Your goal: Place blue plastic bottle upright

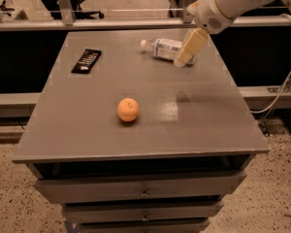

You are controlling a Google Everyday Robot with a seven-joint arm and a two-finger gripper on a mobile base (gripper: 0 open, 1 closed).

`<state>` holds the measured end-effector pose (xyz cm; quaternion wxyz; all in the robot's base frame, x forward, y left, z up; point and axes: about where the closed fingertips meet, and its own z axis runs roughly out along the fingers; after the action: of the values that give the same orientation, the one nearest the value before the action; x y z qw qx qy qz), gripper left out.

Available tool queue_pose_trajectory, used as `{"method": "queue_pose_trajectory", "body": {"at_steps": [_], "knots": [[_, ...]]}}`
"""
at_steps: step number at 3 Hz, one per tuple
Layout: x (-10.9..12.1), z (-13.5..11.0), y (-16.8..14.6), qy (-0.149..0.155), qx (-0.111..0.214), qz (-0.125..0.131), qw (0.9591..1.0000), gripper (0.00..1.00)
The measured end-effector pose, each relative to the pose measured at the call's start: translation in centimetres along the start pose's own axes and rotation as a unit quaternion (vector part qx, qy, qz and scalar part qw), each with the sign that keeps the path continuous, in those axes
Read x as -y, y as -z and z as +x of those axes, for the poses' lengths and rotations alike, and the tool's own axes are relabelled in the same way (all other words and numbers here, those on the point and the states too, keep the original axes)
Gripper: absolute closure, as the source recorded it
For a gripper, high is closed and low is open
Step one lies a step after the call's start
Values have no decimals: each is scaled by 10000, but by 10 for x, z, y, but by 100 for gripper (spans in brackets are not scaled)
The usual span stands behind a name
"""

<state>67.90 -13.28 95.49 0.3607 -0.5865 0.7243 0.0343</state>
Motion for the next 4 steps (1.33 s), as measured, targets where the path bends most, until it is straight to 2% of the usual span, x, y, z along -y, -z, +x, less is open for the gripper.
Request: {"method": "queue_pose_trajectory", "body": {"at_steps": [1, 2, 3, 4], "knots": [[32, -6, -59, -276, 40, -40, 9996, 0], [52, 0, -102, -551, -223, -48, 9982, 0], [65, 9, -132, -799, -633, -95, 9947, 0], [71, 21, -141, -977, -1033, -154, 9897, 0]]}}
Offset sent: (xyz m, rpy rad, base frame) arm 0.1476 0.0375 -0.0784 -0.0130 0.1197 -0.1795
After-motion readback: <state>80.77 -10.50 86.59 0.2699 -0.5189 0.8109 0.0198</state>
